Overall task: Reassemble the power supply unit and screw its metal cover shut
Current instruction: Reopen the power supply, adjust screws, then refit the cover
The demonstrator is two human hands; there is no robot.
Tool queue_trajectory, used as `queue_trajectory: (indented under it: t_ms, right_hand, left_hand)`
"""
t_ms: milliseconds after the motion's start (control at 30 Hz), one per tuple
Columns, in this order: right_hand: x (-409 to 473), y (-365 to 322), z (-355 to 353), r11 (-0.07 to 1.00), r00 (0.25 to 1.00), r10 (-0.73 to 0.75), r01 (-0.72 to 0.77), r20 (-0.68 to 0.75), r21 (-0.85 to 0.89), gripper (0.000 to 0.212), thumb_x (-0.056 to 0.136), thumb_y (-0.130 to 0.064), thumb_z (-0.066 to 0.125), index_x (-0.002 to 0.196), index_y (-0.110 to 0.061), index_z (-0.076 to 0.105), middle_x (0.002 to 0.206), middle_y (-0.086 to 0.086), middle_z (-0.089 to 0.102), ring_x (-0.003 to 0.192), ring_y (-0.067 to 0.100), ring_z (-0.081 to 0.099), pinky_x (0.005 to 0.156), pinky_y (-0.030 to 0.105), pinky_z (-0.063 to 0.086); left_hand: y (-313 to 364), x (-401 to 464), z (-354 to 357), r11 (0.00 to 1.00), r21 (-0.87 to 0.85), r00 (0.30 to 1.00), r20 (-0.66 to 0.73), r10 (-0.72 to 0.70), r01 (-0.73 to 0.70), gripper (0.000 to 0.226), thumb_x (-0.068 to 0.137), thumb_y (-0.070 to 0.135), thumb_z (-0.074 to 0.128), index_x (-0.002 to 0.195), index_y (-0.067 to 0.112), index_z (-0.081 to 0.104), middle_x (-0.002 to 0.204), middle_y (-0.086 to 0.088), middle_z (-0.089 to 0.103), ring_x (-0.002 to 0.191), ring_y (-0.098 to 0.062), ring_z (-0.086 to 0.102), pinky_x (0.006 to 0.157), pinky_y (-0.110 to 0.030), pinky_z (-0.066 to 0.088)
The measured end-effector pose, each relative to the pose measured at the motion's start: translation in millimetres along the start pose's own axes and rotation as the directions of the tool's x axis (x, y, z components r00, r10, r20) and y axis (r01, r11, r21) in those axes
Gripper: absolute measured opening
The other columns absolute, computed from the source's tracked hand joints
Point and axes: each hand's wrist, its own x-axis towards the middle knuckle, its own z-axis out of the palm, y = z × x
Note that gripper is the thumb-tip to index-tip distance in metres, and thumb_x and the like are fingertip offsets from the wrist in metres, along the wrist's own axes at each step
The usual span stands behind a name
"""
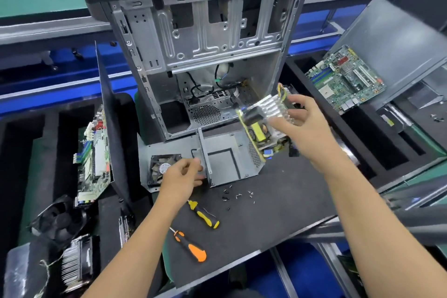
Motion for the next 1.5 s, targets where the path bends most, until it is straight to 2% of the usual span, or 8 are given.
queue_trajectory:
  t_ms: [233, 333, 567, 867, 1100, 1267, 1400, 1500]
  right_hand:
    - [23, 18, 8, 0.959, 0.994, 0.072, -0.092, 0.085, 0.267, 0.058, 0.065, -0.050, 0.080, 0.117, -0.036, 0.060, 0.101, -0.011, 0.074, 0.095, 0.007, 0.067, 0.086, 0.031, 0.043]
    - [40, 23, 0, 0.845, 0.981, 0.151, -0.194, 0.124, 0.498, 0.046, 0.078, -0.036, 0.074, 0.119, -0.017, 0.063, 0.101, 0.001, 0.070, 0.083, 0.028, 0.057, 0.078, 0.037, 0.044]
    - [43, 20, -7, 0.778, 0.978, 0.060, -0.171, 0.199, 0.605, 0.021, 0.096, -0.016, 0.056, 0.117, -0.012, 0.058, 0.093, 0.007, 0.066, 0.068, 0.020, 0.066, 0.063, 0.027, 0.053]
    - [41, 5, 29, 0.847, 0.819, -0.477, 0.525, 0.318, -0.083, 0.074, 0.078, -0.034, 0.076, 0.138, -0.046, 0.035, 0.131, -0.011, 0.054, 0.125, 0.006, 0.052, 0.106, 0.030, 0.041]
    - [43, 38, 70, 0.490, 0.603, -0.403, 0.778, 0.689, -0.394, 0.078, 0.087, -0.021, 0.073, 0.150, -0.027, 0.027, 0.147, -0.002, 0.043, 0.139, 0.021, 0.035, 0.123, 0.039, 0.015]
    - [51, 37, 85, 0.475, 0.608, -0.323, 0.767, 0.725, -0.432, 0.081, 0.086, -0.028, 0.075, 0.149, -0.028, 0.025, 0.147, -0.003, 0.043, 0.139, 0.025, 0.031, 0.118, 0.040, 0.027]
    - [55, 41, 94, 0.466, 0.599, -0.276, 0.768, 0.752, -0.440, 0.075, 0.085, -0.029, 0.076, 0.142, -0.028, 0.027, 0.145, 0.000, 0.047, 0.140, 0.025, 0.031, 0.120, 0.032, 0.009]
    - [54, 51, 97, 0.501, 0.613, -0.246, 0.744, 0.751, -0.443, 0.071, 0.085, -0.031, 0.076, 0.137, -0.029, 0.029, 0.141, -0.001, 0.049, 0.136, 0.026, 0.038, 0.120, 0.038, 0.020]
  left_hand:
    - [3, -5, 7, 0.999, -0.038, 0.999, -0.037, -0.002, 0.000, 0.022, 0.099, 0.035, 0.058, 0.101, 0.017, 0.069, 0.096, -0.001, 0.074, 0.084, -0.012, 0.074, 0.077, -0.031, 0.061]
    - [3, -7, 8, 0.999, -0.053, 0.999, -0.043, -0.011, 0.009, 0.021, 0.099, 0.035, 0.058, 0.101, 0.017, 0.070, 0.094, 0.002, 0.075, 0.086, -0.014, 0.074, 0.079, -0.032, 0.060]
    - [4, -7, 13, 1.000, 0.000, 0.998, -0.063, -0.023, 0.023, 0.023, 0.090, 0.040, 0.070, 0.104, 0.022, 0.070, 0.106, -0.002, 0.072, 0.091, -0.011, 0.072, 0.085, -0.035, 0.060]
    - [3, -5, 17, 0.977, 0.213, 0.998, -0.062, 0.010, 0.003, 0.053, 0.086, 0.031, 0.076, 0.136, 0.025, 0.060, 0.122, 0.013, 0.066, 0.092, 0.013, 0.062, 0.079, -0.008, 0.045]
    - [0, 0, 16, 0.975, 0.221, 0.999, -0.030, -0.011, 0.018, 0.057, 0.087, 0.032, 0.075, 0.141, 0.023, 0.056, 0.126, 0.018, 0.057, 0.107, 0.005, 0.060, 0.092, -0.018, 0.041]
    - [-4, 3, 16, 0.979, 0.202, 1.000, -0.018, -0.013, 0.017, 0.057, 0.089, 0.028, 0.075, 0.141, 0.018, 0.055, 0.135, 0.011, 0.059, 0.098, 0.017, 0.056, 0.096, -0.015, 0.044]
    - [-5, 3, 16, 0.977, 0.211, 0.999, -0.030, -0.029, 0.035, 0.055, 0.088, 0.031, 0.074, 0.140, 0.024, 0.057, 0.112, 0.014, 0.069, 0.086, 0.027, 0.056, 0.072, 0.001, 0.041]
    - [-5, 3, 15, 0.978, 0.203, 0.998, -0.027, -0.050, 0.055, 0.056, 0.088, 0.030, 0.075, 0.140, 0.023, 0.056, 0.105, 0.021, 0.067, 0.092, 0.024, 0.056, 0.091, -0.013, 0.046]
